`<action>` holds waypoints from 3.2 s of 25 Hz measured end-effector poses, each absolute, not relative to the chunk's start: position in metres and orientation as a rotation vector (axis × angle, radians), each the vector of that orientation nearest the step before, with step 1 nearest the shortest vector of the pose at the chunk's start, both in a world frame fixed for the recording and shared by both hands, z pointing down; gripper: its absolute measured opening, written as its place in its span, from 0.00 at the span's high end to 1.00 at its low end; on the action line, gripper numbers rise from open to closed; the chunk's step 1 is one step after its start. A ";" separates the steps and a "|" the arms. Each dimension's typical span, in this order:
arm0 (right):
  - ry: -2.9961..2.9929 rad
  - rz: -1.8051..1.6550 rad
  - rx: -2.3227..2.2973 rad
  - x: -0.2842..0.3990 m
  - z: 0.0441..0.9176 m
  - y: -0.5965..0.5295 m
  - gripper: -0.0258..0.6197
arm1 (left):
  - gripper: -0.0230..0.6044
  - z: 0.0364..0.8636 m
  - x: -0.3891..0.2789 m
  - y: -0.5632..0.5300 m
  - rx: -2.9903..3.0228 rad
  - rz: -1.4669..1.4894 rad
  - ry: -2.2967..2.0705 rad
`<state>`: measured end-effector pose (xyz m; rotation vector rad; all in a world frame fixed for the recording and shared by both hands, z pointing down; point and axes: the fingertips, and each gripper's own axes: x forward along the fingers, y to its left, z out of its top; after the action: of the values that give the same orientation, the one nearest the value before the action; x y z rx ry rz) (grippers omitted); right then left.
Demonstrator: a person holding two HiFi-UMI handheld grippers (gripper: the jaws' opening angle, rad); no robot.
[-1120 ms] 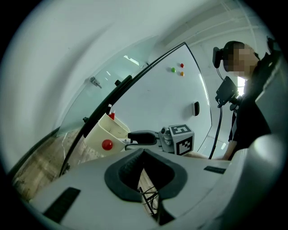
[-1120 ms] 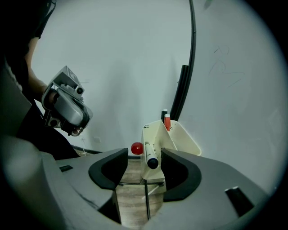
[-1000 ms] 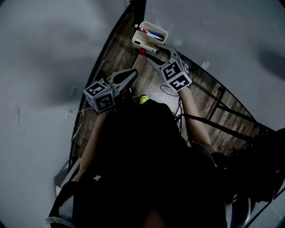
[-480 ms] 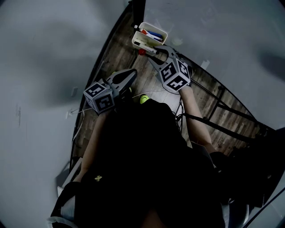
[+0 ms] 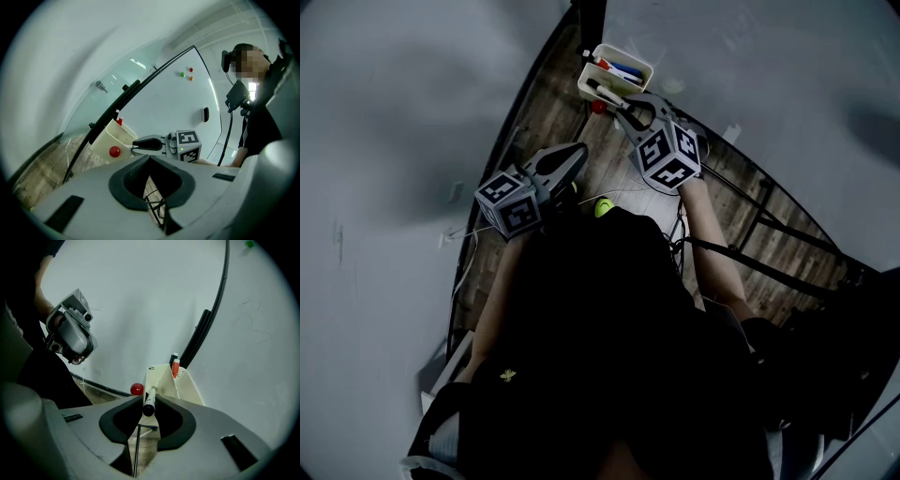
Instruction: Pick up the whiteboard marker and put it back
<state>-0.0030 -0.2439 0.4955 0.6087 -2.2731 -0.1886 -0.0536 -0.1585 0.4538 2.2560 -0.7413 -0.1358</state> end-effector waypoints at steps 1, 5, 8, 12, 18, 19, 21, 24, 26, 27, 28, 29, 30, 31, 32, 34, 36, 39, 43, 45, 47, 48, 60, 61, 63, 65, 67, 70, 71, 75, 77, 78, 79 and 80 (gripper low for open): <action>-2.276 -0.184 0.610 -0.003 0.495 -0.244 0.84 | 0.96 0.454 -0.054 -0.158 2.257 -0.137 -0.741; -2.293 -0.164 0.610 -0.002 0.495 -0.244 0.84 | 0.96 0.455 -0.053 -0.155 2.256 -0.135 -0.740; -2.303 -0.156 0.619 -0.001 0.493 -0.243 0.85 | 0.96 0.454 -0.053 -0.155 2.260 -0.137 -0.742; -2.323 -0.136 0.635 0.001 0.489 -0.242 0.85 | 0.96 0.452 -0.053 -0.157 2.265 -0.142 -0.740; -2.358 -0.127 0.663 0.003 0.480 -0.239 0.85 | 0.96 0.451 -0.047 -0.155 2.277 -0.140 -0.729; -2.365 -0.125 0.669 0.004 0.479 -0.238 0.85 | 0.96 0.450 -0.045 -0.154 2.279 -0.137 -0.727; -2.382 -0.119 0.681 0.006 0.475 -0.235 0.85 | 0.96 0.447 -0.041 -0.151 2.285 -0.133 -0.723; -2.404 -0.121 0.700 0.011 0.468 -0.231 0.85 | 0.96 0.446 -0.033 -0.147 2.296 -0.134 -0.722; -2.420 -0.127 0.712 0.012 0.464 -0.229 0.85 | 0.96 0.447 -0.030 -0.145 2.302 -0.135 -0.720; -2.428 -0.127 0.718 0.012 0.462 -0.228 0.85 | 0.96 0.447 -0.029 -0.144 2.305 -0.134 -0.718; -2.435 -0.126 0.723 0.011 0.460 -0.228 0.85 | 0.96 0.447 -0.030 -0.144 2.307 -0.134 -0.717; -2.442 -0.125 0.727 0.009 0.458 -0.228 0.85 | 0.96 0.447 -0.031 -0.144 2.308 -0.135 -0.717; -2.449 -0.124 0.730 0.006 0.456 -0.228 0.85 | 0.96 0.447 -0.033 -0.145 2.310 -0.136 -0.719; -2.457 -0.124 0.734 0.005 0.453 -0.227 0.85 | 0.96 0.447 -0.035 -0.145 2.313 -0.137 -0.723; -2.466 -0.124 0.739 0.004 0.450 -0.227 0.85 | 0.96 0.447 -0.035 -0.146 2.316 -0.136 -0.726; -2.488 -0.118 0.756 0.006 0.445 -0.226 0.85 | 0.96 0.447 -0.033 -0.146 2.319 -0.137 -0.728; -2.513 -0.107 0.775 0.009 0.439 -0.225 0.85 | 0.96 0.447 -0.031 -0.145 2.323 -0.136 -0.728; -2.541 -0.099 0.800 0.010 0.427 -0.224 0.85 | 0.96 0.447 -0.030 -0.145 2.331 -0.133 -0.725; -2.571 -0.088 0.821 0.011 0.412 -0.222 0.85 | 0.96 0.449 -0.028 -0.144 2.343 -0.121 -0.718; -2.579 -0.091 0.825 0.012 0.406 -0.222 0.85 | 0.96 0.449 -0.027 -0.145 2.353 -0.106 -0.720; -2.588 -0.089 0.827 0.014 0.401 -0.220 0.85 | 0.96 0.448 -0.026 -0.145 2.364 -0.100 -0.725; -2.595 -0.087 0.828 0.014 0.398 -0.218 0.85 | 0.96 0.448 -0.025 -0.145 2.368 -0.097 -0.728; -2.638 -0.143 0.847 0.015 0.371 -0.198 0.85 | 0.95 0.446 -0.018 -0.141 2.390 -0.084 -0.742; -2.640 -0.145 0.850 0.016 0.370 -0.197 0.85 | 0.95 0.446 -0.018 -0.140 2.395 -0.084 -0.747; -2.644 -0.148 0.856 0.018 0.368 -0.194 0.85 | 0.95 0.445 -0.018 -0.137 2.404 -0.081 -0.755; -2.645 -0.150 0.860 0.019 0.367 -0.192 0.85 | 0.95 0.445 -0.017 -0.134 2.409 -0.077 -0.758; -2.645 -0.148 0.861 0.020 0.368 -0.191 0.85 | 0.95 0.447 -0.015 -0.132 2.415 -0.068 -0.762; -2.646 -0.147 0.864 0.021 0.369 -0.191 0.85 | 0.95 0.449 -0.015 -0.131 2.426 -0.052 -0.766; -2.646 -0.148 0.865 0.021 0.368 -0.191 0.85 | 0.95 0.449 -0.015 -0.131 2.425 -0.055 -0.765; -2.648 -0.152 0.865 0.020 0.366 -0.189 0.85 | 0.95 0.449 -0.016 -0.131 2.415 -0.068 -0.781; -2.649 -0.154 0.867 0.020 0.365 -0.188 0.85 | 0.95 0.449 -0.015 -0.131 2.423 -0.057 -0.791; -2.650 -0.155 0.868 0.021 0.364 -0.188 0.85 | 0.95 0.448 -0.015 -0.132 2.424 -0.060 -0.793; -2.651 -0.157 0.870 0.021 0.363 -0.188 0.85 | 0.95 0.448 -0.015 -0.132 2.425 -0.064 -0.794; -2.651 -0.158 0.871 0.021 0.363 -0.188 0.85 | 0.95 0.448 -0.015 -0.134 2.425 -0.067 -0.796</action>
<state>0.0208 -0.1884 0.3628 0.8711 -2.6514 -0.1584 -0.0154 -0.1337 0.4476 2.4247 -0.7959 -0.0671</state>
